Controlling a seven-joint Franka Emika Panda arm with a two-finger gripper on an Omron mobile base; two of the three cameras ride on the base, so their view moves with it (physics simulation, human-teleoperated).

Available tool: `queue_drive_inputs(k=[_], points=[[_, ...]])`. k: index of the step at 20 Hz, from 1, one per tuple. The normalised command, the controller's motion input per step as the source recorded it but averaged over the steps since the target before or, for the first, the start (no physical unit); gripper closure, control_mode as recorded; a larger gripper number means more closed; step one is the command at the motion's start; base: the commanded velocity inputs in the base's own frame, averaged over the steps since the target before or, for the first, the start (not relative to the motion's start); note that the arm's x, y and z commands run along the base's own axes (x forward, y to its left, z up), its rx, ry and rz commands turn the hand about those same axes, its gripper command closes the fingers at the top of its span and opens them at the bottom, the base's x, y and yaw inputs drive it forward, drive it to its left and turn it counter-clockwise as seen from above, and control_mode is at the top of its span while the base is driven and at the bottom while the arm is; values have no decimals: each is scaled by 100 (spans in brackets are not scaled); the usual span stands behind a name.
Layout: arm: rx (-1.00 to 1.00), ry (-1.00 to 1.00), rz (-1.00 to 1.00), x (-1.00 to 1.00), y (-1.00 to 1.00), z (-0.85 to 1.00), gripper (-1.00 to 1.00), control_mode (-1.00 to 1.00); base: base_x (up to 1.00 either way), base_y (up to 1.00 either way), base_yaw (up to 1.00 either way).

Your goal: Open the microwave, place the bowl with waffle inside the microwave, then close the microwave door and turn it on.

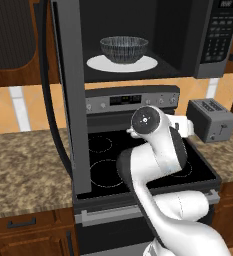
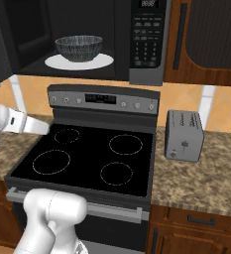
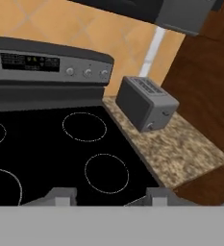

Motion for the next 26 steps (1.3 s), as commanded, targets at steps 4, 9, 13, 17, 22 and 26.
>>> queue_drive_inputs(k=[4,9,13,17,22,26], points=[[-25,0,0,19,4,-24,100,-100,0,0,0],[-10,0,0,19,38,-10,100,-100,0,0,0],[-5,0,0,2,71,-14,100,-100,0,0,0],[-1,-2,0,-3,81,-8,100,-100,0,0,0],[-10,-39,0,-29,45,-12,100,-100,0,0,0],[-9,-71,2,-23,19,-26,100,-100,0,0,0]])
